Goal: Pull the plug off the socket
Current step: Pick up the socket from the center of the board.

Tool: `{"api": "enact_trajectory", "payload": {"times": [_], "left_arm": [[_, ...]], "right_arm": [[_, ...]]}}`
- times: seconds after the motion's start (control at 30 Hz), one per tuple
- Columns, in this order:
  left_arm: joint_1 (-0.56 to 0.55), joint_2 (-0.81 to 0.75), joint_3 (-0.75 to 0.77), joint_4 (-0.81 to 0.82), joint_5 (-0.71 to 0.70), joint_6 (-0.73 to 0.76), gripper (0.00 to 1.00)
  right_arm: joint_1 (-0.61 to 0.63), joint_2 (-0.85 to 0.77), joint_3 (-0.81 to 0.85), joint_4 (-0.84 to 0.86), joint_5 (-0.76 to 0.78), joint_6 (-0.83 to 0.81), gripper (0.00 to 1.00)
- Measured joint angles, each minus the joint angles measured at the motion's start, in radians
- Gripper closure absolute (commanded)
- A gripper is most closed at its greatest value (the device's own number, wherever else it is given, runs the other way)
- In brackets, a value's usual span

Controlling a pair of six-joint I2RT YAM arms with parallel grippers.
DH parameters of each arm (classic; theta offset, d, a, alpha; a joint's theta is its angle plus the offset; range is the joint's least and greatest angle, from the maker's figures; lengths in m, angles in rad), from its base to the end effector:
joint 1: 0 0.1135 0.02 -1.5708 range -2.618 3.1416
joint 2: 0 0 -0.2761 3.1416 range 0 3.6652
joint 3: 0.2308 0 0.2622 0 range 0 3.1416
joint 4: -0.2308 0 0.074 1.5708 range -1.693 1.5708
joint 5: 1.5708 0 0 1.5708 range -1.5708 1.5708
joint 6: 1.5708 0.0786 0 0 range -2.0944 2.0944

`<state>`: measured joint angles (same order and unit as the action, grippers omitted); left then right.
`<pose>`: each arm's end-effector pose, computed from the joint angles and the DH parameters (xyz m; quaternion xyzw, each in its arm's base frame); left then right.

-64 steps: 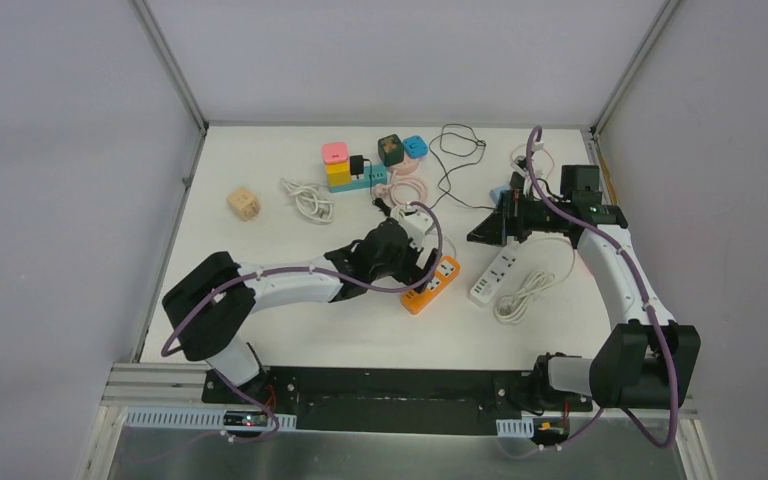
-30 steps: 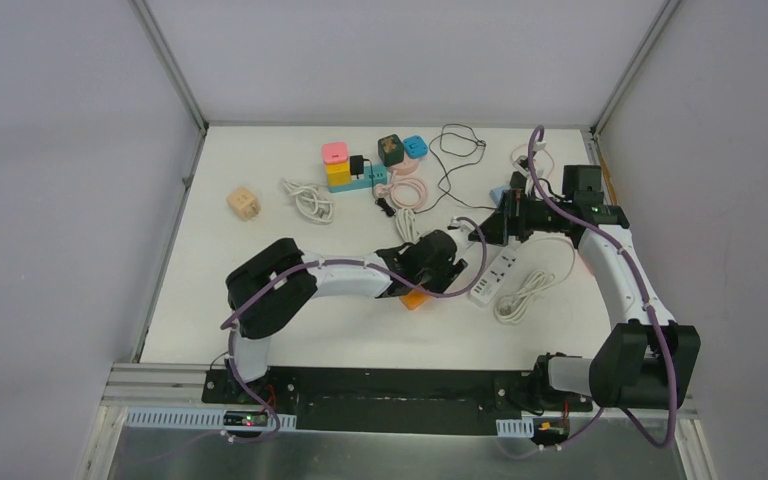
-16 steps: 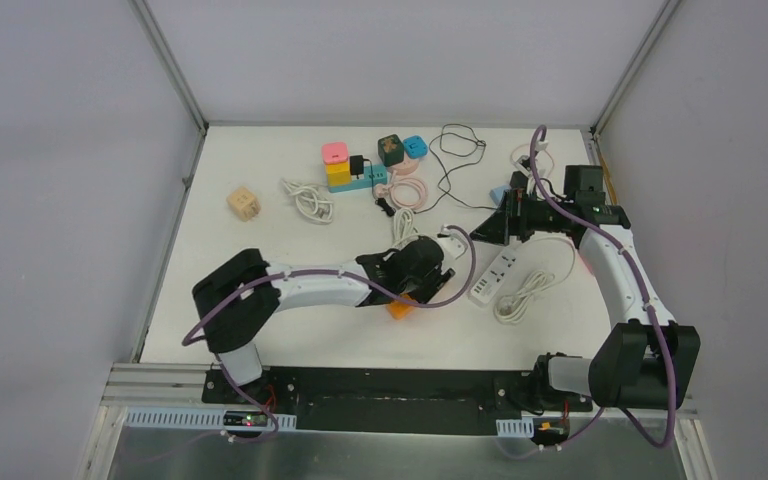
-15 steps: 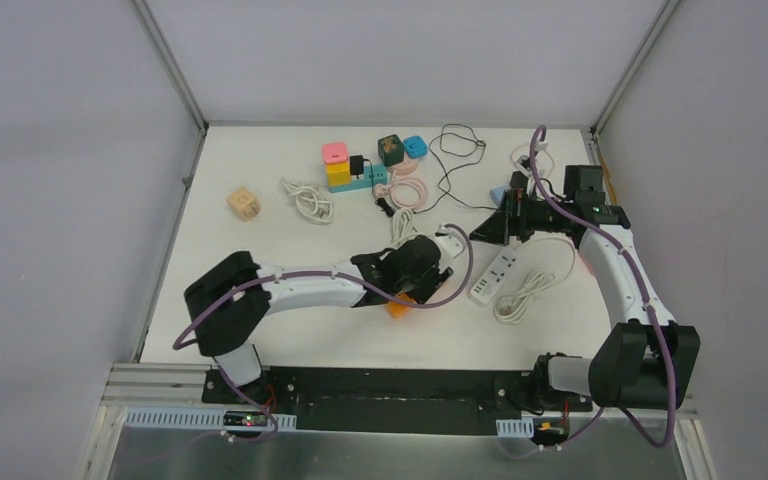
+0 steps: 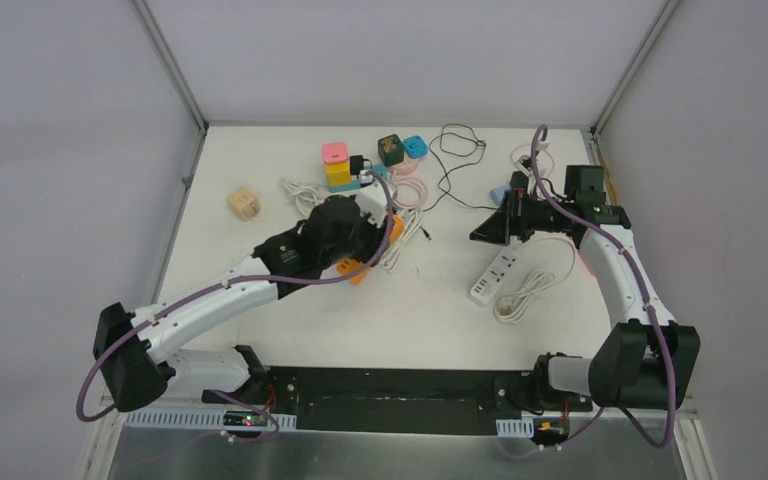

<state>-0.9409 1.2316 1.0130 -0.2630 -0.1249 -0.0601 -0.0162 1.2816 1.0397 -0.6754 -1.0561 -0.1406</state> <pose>0.1994 -0.2569 0.3067 0.3347 0.7860 -0.2013 0.4793 0.2730 0.0640 0.2858 -0.2123 0.8065 0.4540 0.3138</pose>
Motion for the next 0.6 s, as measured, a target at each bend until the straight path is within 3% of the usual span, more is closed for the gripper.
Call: {"api": "enact_trajectory", "payload": {"times": [0.23, 0.6], "left_arm": [[0.134, -0.159, 0.008, -0.151, -0.01, -0.002, 1.0], [0.151, -0.279, 0.188, -0.356, -0.142, -0.001, 1.0]], "right_arm": [[0.0, 0.0, 0.0, 0.0, -0.005, 0.001, 0.0], [0.0, 0.0, 0.0, 0.0, -0.008, 0.003, 0.0]]}}
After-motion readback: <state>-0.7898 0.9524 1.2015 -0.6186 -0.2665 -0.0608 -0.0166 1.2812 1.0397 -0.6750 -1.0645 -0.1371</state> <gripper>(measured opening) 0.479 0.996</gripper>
